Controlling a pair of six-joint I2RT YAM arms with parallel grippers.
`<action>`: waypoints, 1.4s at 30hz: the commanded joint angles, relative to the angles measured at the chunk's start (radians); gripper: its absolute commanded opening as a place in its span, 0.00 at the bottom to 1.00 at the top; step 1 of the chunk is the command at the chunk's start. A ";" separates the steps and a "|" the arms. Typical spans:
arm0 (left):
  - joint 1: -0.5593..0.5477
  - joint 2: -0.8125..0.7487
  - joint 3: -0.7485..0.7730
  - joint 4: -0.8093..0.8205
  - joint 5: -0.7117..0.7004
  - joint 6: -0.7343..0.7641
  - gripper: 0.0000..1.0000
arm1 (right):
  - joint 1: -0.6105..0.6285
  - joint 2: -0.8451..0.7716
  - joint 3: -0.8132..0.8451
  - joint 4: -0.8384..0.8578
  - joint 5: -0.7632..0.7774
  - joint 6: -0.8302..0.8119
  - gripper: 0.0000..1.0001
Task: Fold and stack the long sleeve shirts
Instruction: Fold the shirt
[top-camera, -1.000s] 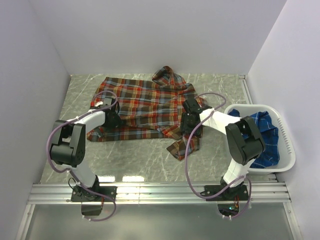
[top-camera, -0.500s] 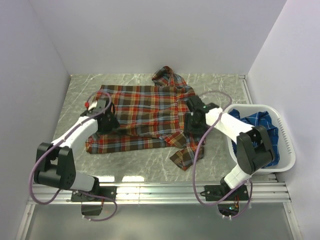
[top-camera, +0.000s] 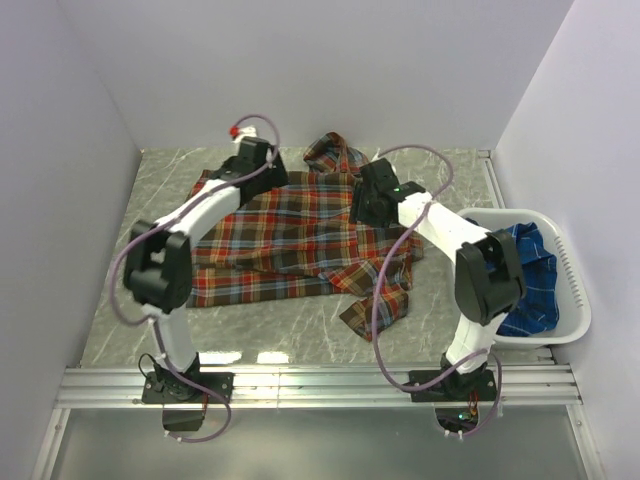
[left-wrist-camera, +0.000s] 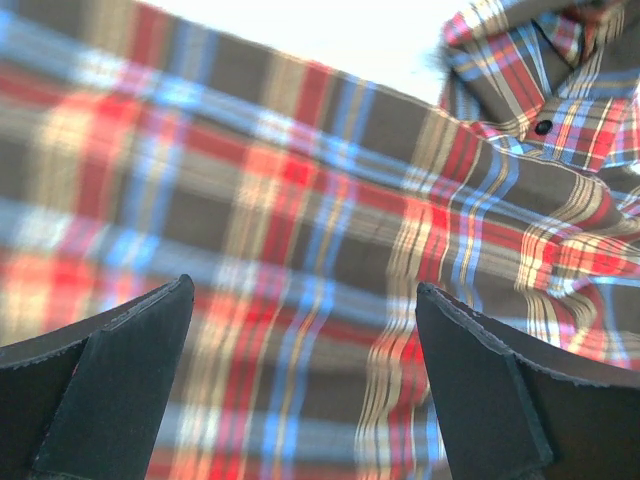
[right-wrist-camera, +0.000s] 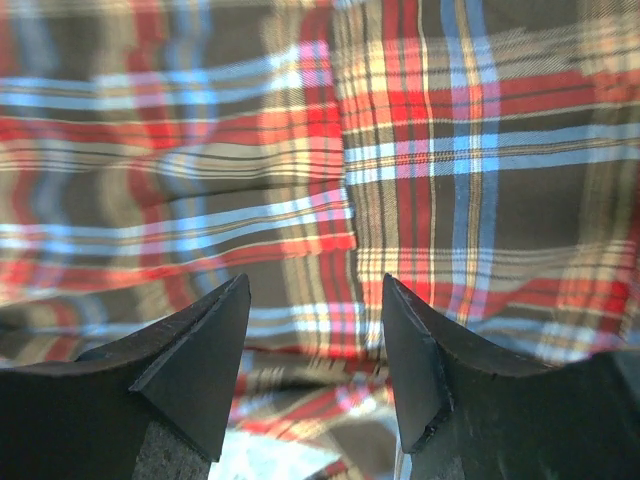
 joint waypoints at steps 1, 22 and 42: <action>-0.023 0.108 0.113 0.113 0.028 0.081 0.99 | -0.001 0.034 -0.024 0.060 0.008 0.004 0.63; 0.029 0.372 0.151 0.054 -0.111 -0.030 0.99 | 0.039 0.128 -0.221 -0.041 -0.104 0.003 0.67; 0.039 0.012 0.014 -0.038 -0.033 -0.103 0.99 | 0.096 -0.220 -0.164 -0.153 0.013 -0.069 0.67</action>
